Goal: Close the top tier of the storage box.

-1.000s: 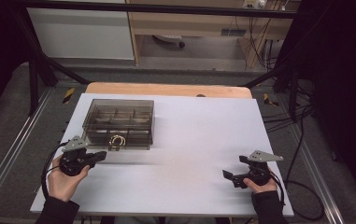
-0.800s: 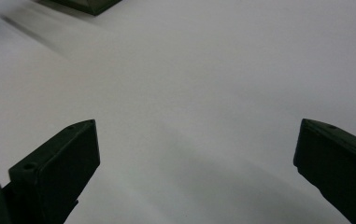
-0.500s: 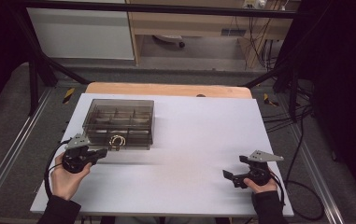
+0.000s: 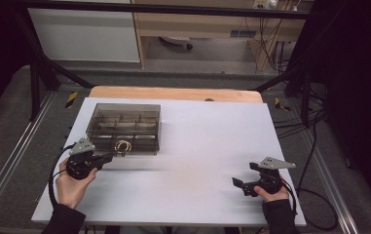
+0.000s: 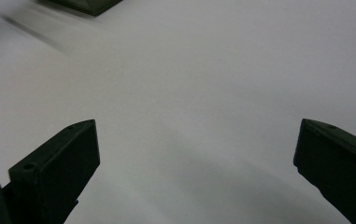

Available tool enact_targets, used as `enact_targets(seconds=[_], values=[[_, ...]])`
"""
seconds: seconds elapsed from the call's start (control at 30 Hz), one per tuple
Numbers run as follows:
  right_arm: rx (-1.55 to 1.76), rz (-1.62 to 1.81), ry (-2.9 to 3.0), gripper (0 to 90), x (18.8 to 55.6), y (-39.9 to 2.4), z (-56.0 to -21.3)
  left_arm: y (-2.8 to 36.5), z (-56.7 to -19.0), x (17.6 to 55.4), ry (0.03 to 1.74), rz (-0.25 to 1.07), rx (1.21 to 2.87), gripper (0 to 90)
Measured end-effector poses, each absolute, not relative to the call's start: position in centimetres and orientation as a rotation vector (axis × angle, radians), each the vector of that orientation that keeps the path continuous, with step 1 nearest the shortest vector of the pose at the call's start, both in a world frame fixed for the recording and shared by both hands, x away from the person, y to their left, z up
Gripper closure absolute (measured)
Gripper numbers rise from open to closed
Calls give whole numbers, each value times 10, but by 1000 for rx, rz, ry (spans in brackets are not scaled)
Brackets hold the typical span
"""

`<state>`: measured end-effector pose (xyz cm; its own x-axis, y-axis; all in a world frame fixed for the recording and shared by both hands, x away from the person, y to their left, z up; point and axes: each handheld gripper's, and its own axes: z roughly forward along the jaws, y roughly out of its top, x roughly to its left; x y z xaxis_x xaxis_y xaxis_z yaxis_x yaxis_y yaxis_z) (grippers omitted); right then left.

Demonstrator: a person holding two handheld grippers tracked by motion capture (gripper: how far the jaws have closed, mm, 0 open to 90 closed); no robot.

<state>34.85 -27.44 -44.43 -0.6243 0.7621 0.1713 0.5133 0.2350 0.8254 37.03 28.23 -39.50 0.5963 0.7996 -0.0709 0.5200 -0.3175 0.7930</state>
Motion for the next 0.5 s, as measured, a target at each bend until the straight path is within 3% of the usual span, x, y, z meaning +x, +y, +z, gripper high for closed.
enact_targets(seconds=[0.5], values=[[1195, 1337, 2242, 9, 348, -274, -444, 283, -396, 374, 1047, 457, 1986, 898]])
